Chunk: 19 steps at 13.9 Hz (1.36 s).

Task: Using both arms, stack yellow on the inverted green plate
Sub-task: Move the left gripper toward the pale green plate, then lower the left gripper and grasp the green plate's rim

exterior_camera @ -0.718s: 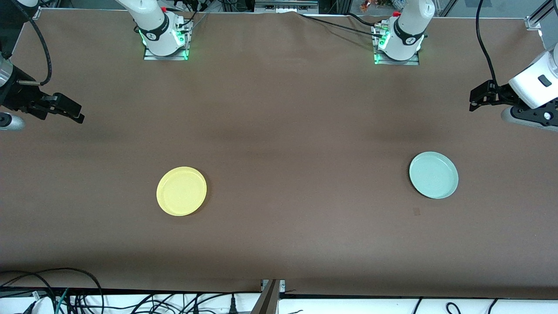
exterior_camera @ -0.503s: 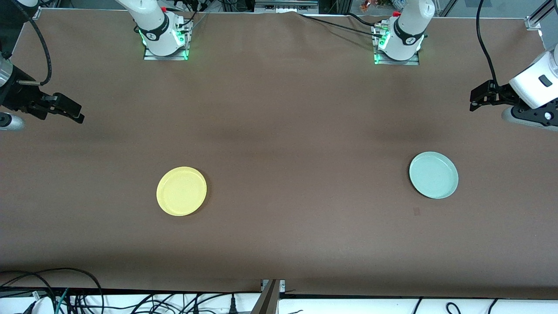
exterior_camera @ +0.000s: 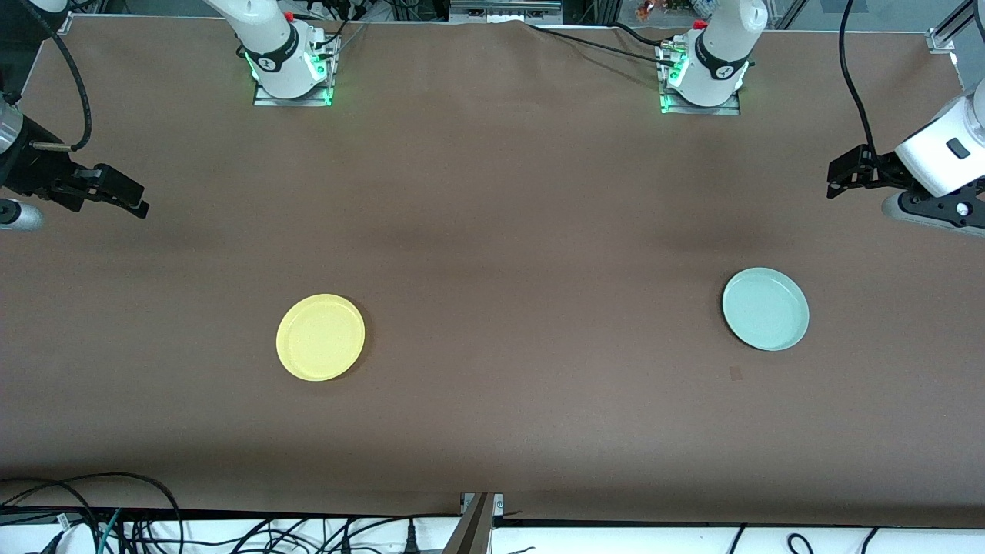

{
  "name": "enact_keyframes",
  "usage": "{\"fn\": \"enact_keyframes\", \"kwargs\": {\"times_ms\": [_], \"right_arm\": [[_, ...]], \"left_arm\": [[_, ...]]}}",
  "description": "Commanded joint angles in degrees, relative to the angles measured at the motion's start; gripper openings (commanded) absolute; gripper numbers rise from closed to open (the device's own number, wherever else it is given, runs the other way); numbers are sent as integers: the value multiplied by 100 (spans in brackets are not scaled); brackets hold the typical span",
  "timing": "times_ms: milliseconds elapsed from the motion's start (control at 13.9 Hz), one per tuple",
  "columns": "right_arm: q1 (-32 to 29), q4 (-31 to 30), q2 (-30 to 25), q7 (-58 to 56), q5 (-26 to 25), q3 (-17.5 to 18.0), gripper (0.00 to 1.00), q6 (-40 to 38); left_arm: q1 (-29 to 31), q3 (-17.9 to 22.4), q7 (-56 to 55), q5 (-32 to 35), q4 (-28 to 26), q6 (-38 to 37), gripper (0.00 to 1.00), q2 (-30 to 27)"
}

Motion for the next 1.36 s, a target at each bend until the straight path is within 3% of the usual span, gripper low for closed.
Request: {"fn": "enact_keyframes", "kwargs": {"times_ms": [0, 287, 718, 1077, 1293], "right_arm": [[-4, 137, 52, -15, 26, -8, 100, -29], [-4, 137, 52, -33, 9, -8, 100, -29], [-13, 137, 43, -50, 0, -8, 100, -29], [-4, 137, 52, -15, 0, -17, 100, -29], [-13, 137, 52, -24, 9, -17, 100, -21]], "left_arm": [[25, 11, 92, -39, 217, -128, 100, 205], [437, 20, 742, -100, 225, 82, 100, 809], [781, 11, 2244, -38, 173, 1768, 100, 2102], [1106, 11, 4105, -99, 173, 3428, 100, 3218], [1194, -33, 5240, -118, 120, 3932, 100, 3588]]}}
